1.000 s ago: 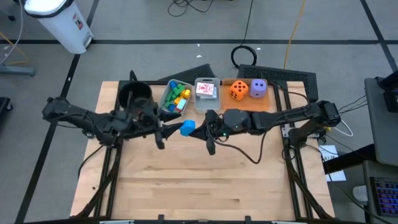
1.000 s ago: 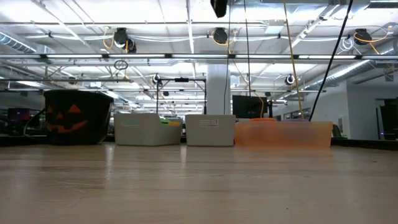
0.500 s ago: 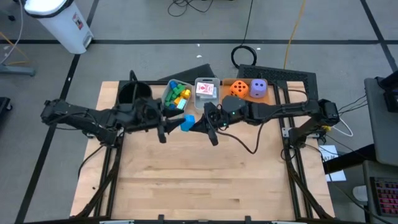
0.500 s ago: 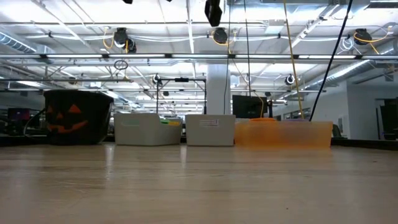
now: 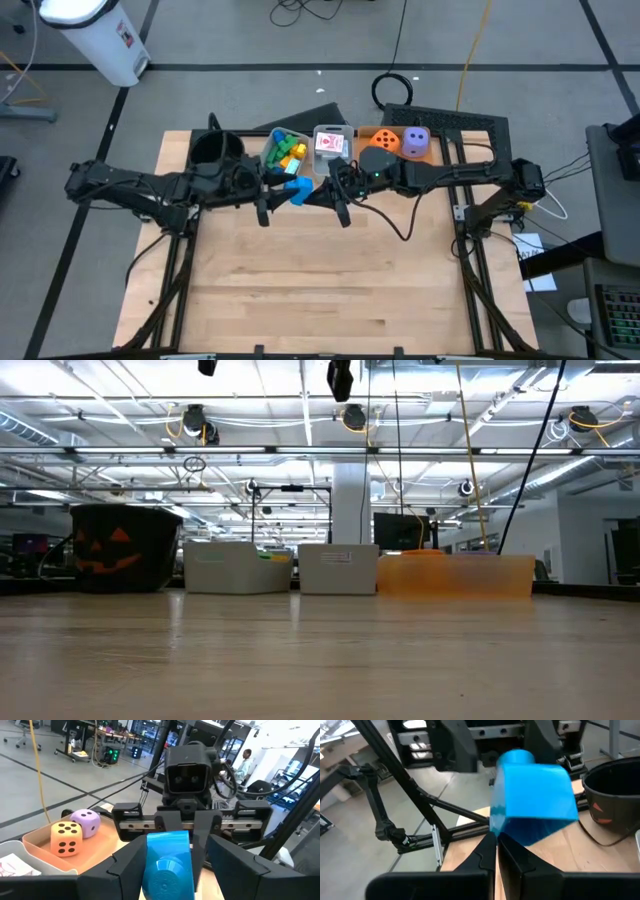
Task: Pick & Place Toys
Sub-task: Put the blue game piece into the left gray bin
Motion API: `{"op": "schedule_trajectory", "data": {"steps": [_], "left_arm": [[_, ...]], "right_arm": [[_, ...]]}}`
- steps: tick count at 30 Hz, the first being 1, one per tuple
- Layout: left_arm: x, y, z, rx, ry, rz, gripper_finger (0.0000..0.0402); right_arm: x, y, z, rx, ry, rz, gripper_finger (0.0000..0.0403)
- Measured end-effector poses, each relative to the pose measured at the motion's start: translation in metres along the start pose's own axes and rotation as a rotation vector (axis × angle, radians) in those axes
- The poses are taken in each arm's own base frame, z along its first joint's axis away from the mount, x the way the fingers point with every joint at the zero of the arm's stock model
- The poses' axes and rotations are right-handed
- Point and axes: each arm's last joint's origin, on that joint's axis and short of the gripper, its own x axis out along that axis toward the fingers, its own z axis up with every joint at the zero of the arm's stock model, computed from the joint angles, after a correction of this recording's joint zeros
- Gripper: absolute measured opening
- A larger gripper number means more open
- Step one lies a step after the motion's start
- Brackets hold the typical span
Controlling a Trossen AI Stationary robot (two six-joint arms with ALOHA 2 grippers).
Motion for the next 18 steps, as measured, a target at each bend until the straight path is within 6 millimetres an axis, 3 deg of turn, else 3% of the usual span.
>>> {"op": "schedule_trajectory", "data": {"steps": [18], "left_arm": [[0.0016, 0.0045, -0.0008, -0.014, 0.049, -0.055, 0.0204]], "right_arm": [[-0.0017, -0.0023, 0.0069, 0.004, -0.057, 0.004, 0.0000]]}}
